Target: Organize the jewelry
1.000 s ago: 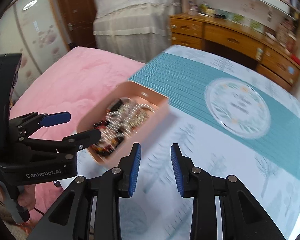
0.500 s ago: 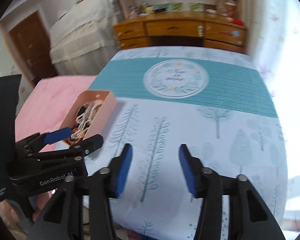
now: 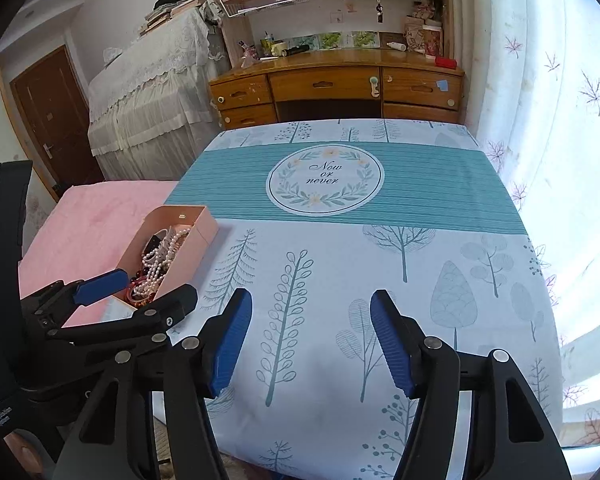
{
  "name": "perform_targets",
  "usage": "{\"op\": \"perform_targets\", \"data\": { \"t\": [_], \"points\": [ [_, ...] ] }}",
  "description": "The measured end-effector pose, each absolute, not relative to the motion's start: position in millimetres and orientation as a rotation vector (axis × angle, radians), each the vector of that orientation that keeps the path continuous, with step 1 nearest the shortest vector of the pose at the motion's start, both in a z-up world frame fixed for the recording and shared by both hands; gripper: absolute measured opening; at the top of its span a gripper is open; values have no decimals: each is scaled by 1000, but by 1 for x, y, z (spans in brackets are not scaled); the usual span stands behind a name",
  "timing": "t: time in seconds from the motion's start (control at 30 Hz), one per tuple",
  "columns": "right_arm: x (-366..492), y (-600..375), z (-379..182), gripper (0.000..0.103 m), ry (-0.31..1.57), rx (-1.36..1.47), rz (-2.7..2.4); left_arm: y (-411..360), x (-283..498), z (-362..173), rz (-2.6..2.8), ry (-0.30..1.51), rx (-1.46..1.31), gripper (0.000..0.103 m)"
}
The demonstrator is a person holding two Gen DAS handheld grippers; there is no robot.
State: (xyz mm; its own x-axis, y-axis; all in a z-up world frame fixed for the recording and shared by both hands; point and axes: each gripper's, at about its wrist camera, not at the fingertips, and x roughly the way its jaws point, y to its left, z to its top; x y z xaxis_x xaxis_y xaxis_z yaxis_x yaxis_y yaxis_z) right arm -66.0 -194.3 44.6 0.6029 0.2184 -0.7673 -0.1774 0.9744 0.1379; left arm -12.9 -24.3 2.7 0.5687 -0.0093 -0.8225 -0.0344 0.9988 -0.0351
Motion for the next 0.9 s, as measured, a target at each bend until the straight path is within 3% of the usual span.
{"op": "perform_targets", "data": {
  "t": [0.9],
  "points": [
    [-71,-194,45,67,899,50,223,-24,-16,4,43,968,-30,81]
  ]
}}
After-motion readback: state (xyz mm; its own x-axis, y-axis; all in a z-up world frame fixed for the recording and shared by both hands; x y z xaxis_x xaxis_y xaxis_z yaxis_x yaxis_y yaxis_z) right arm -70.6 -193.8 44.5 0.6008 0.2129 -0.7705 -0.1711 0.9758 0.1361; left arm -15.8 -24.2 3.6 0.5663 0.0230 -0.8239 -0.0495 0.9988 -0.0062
